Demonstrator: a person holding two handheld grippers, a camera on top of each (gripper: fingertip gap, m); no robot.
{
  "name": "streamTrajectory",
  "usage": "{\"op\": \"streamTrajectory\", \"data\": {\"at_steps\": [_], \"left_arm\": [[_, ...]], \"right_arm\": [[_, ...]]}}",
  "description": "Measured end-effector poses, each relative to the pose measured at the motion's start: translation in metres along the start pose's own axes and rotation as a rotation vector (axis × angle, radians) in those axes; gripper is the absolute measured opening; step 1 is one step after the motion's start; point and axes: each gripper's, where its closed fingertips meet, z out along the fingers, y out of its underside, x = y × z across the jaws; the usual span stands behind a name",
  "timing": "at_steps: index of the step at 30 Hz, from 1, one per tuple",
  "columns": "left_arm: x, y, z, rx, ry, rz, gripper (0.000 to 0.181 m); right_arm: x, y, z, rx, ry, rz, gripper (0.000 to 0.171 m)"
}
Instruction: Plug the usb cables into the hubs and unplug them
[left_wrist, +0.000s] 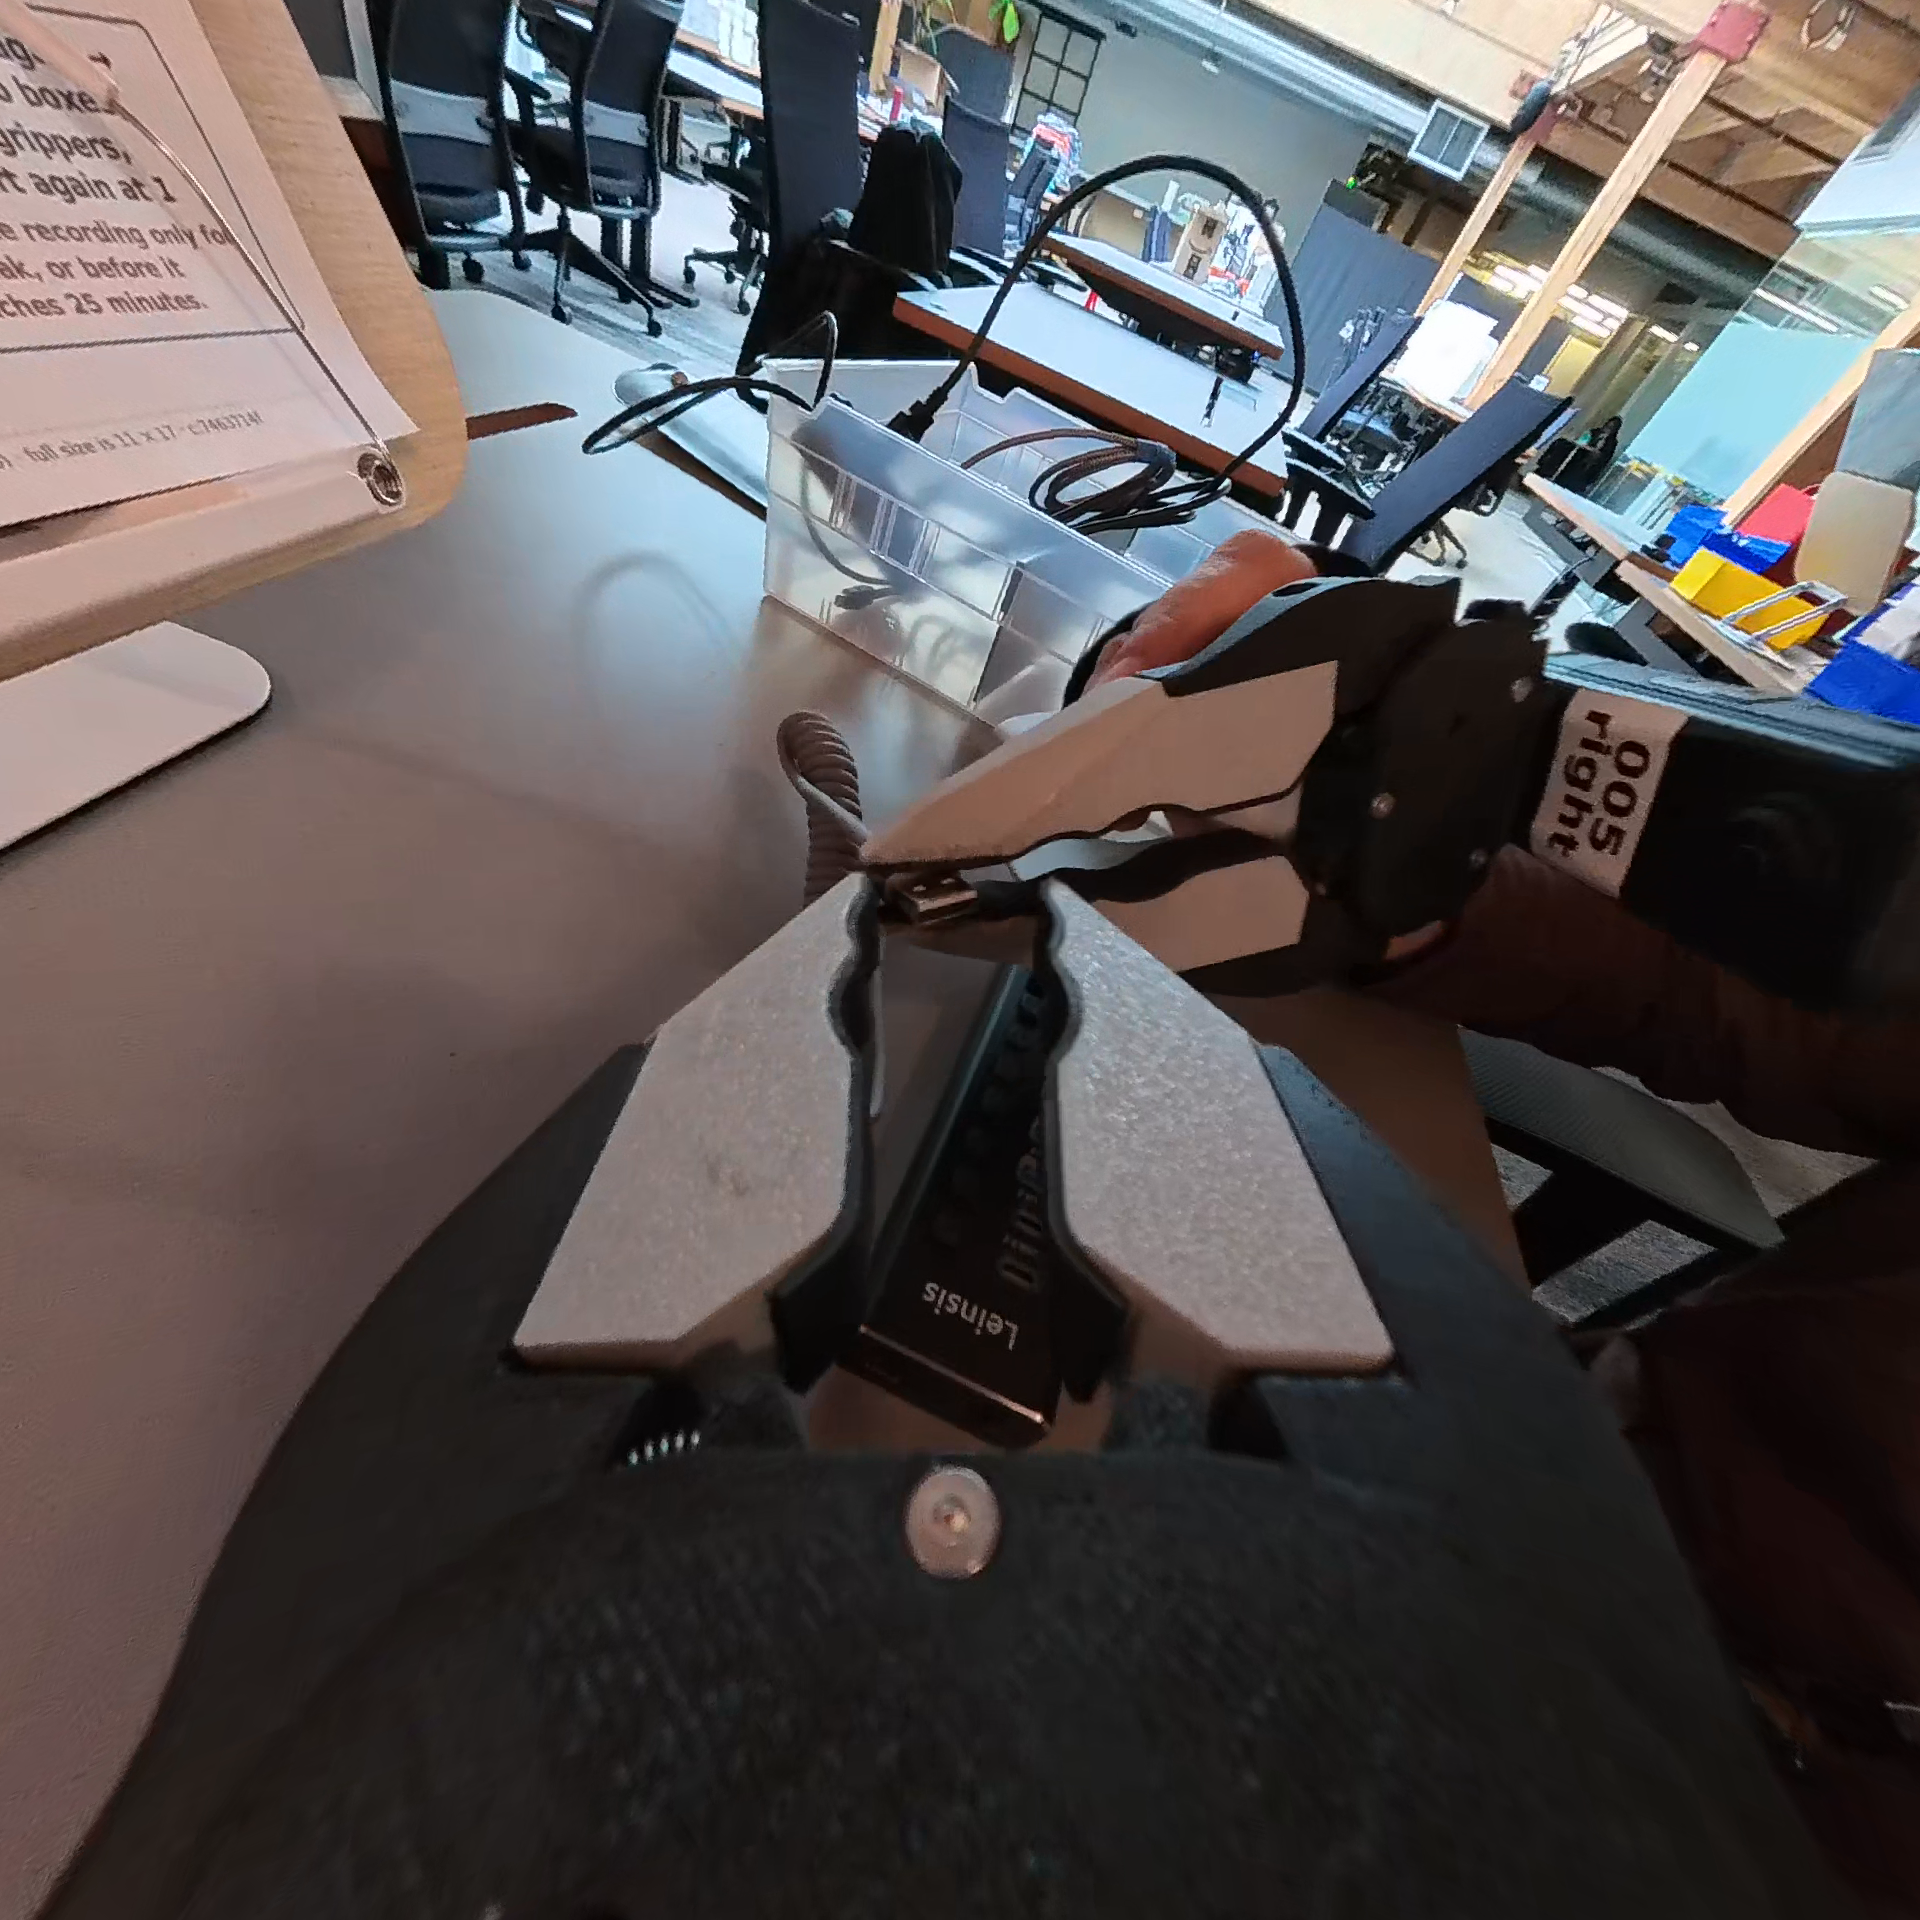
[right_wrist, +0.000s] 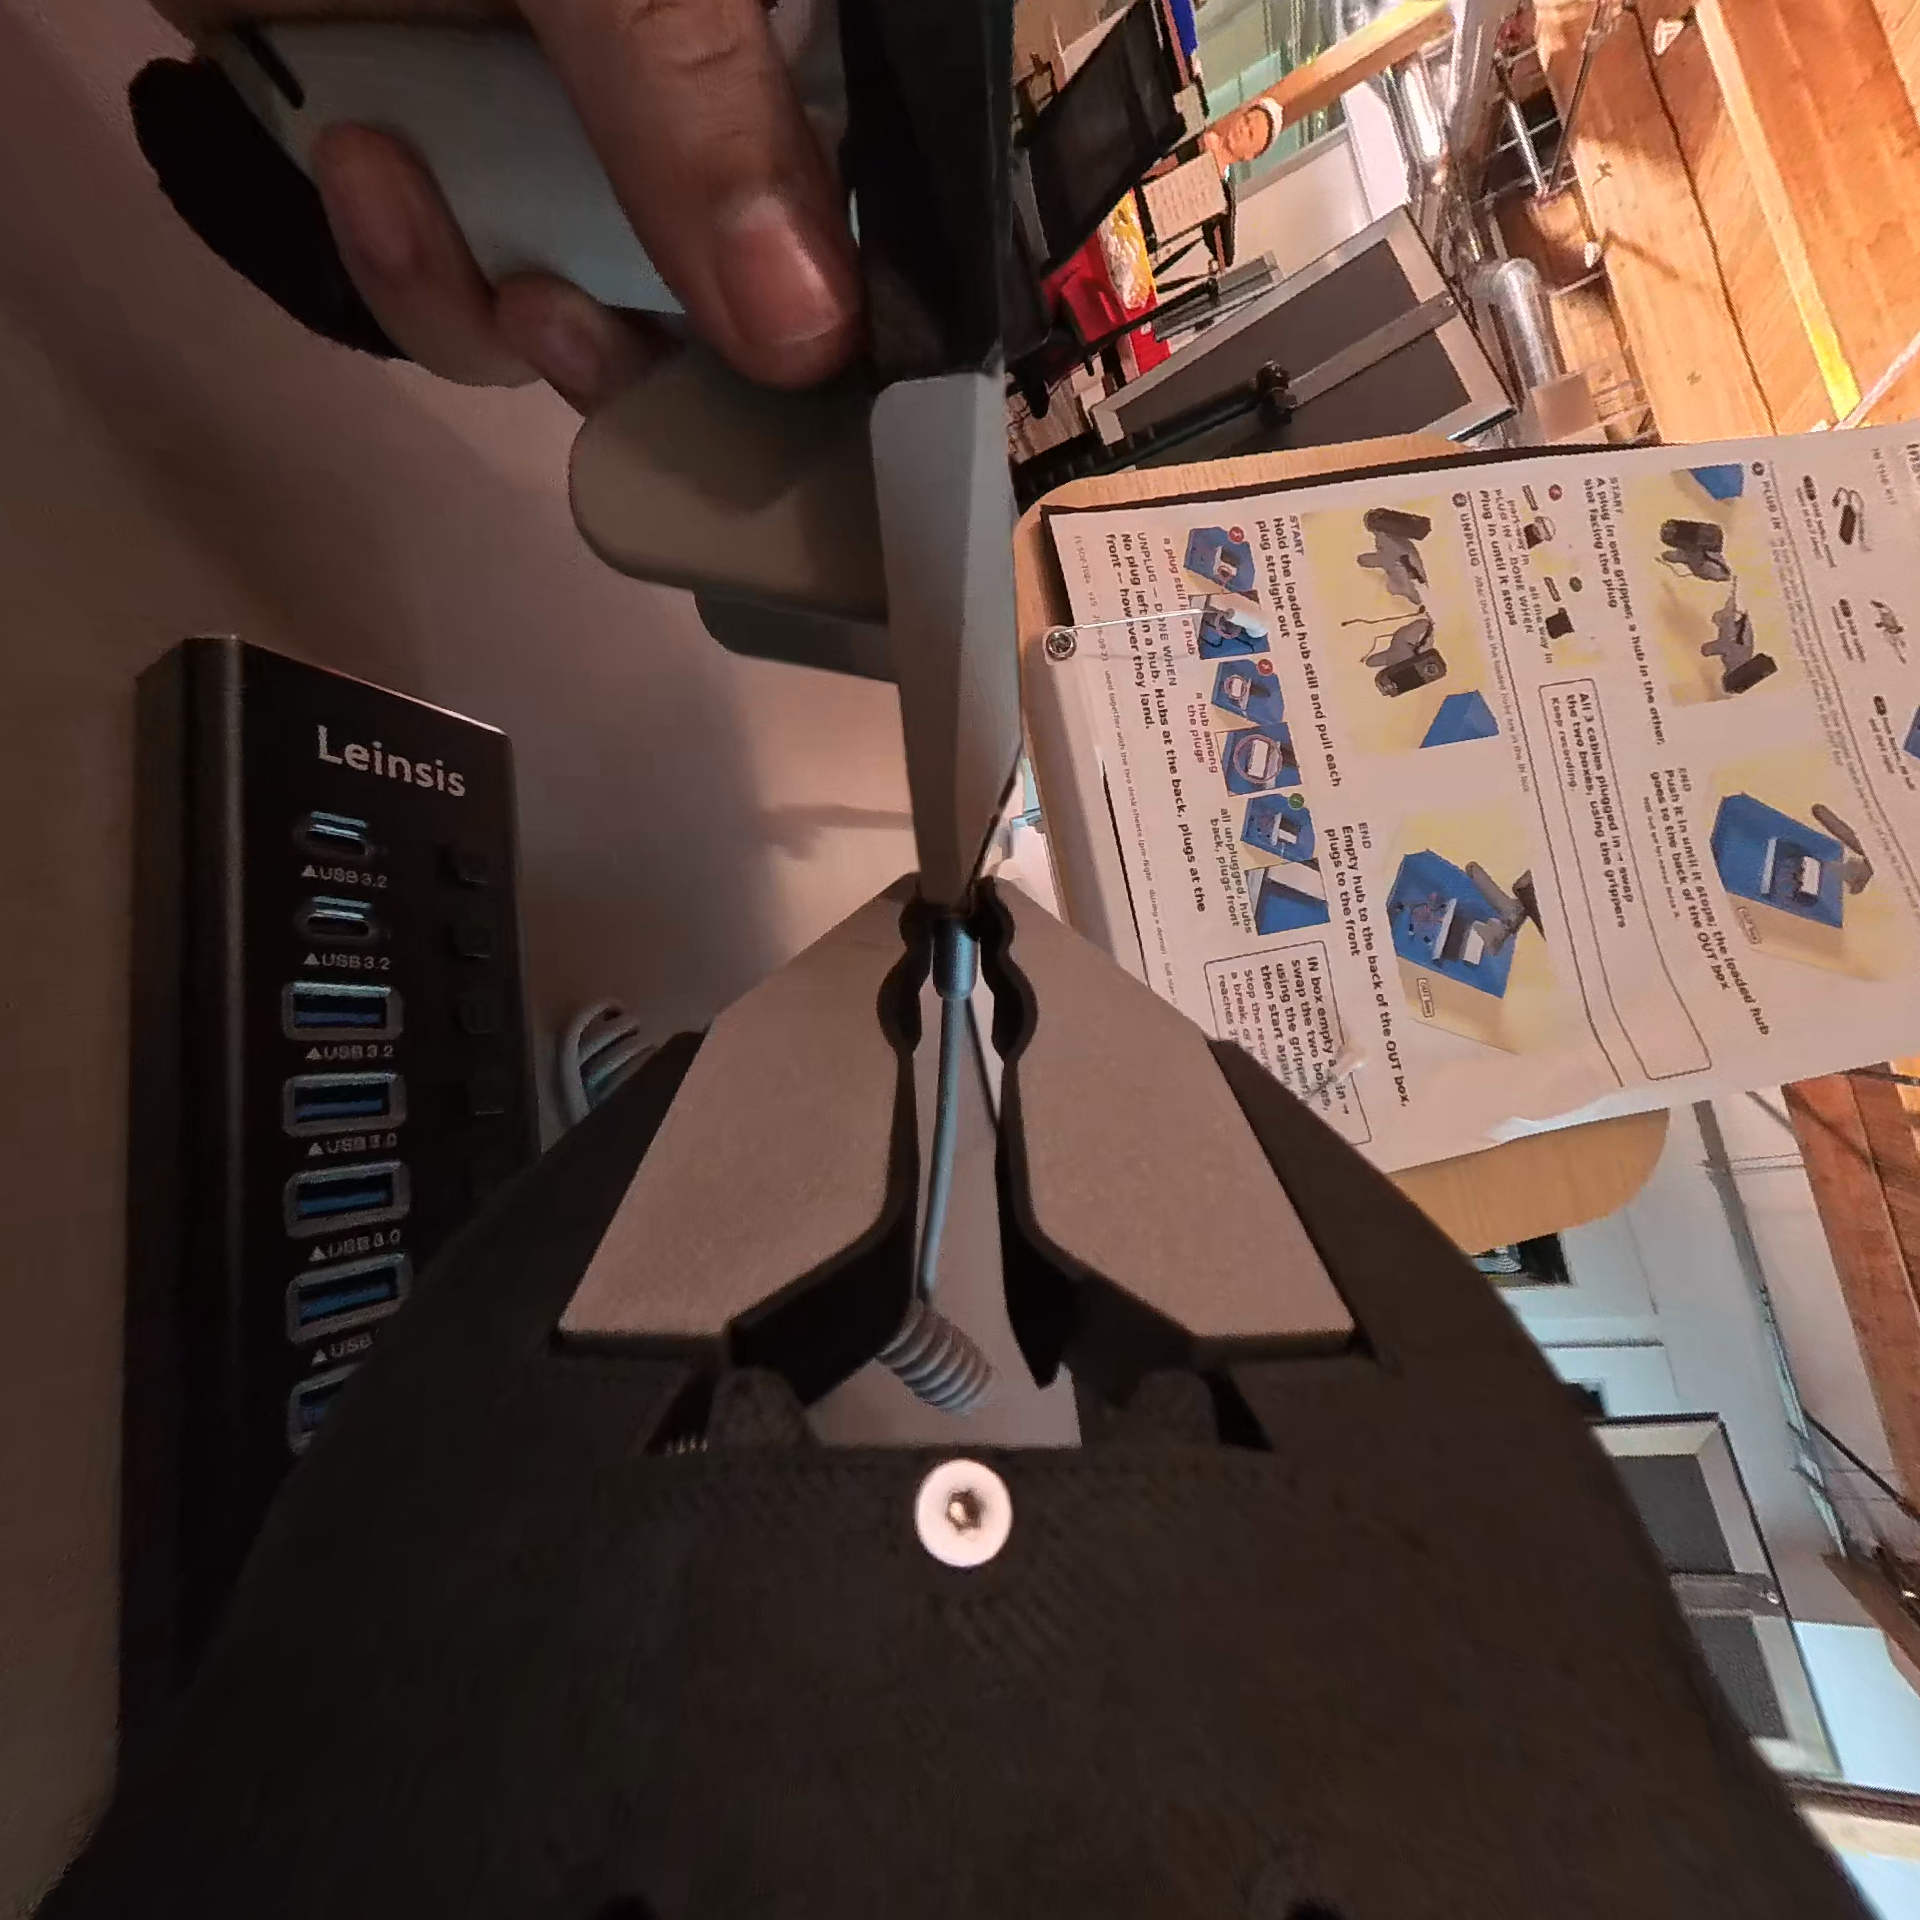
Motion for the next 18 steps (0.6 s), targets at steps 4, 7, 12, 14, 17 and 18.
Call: {"op": "streamTrajectory", "data": {"at_steps": [4,7,12,14,17,18], "left_arm": [[-0.004,-0.006,-0.006,0.031,-0.003,-0.035,0.026],[-0.011,-0.005,-0.009,0.027,-0.040,-0.035,0.027],[-0.010,0.000,-0.005,0.002,-0.041,-0.019,0.029],[-0.010,0.003,-0.002,-0.018,-0.054,0.003,0.028],[-0.009,0.004,-0.001,-0.025,-0.057,0.014,0.026],[-0.009,0.004,-0.001,-0.025,-0.058,0.015,0.026]], "right_arm": [[0.002,0.003,0.000,-0.018,0.013,-0.018,0.005],[0.003,0.003,0.000,-0.020,0.016,-0.018,0.005],[0.002,0.003,0.000,-0.023,0.018,-0.026,0.005],[0.000,0.003,0.001,-0.028,0.011,-0.030,0.005],[-0.001,0.004,0.002,-0.040,0.015,-0.050,0.005],[-0.001,0.004,0.002,-0.042,0.018,-0.055,0.005]]}}
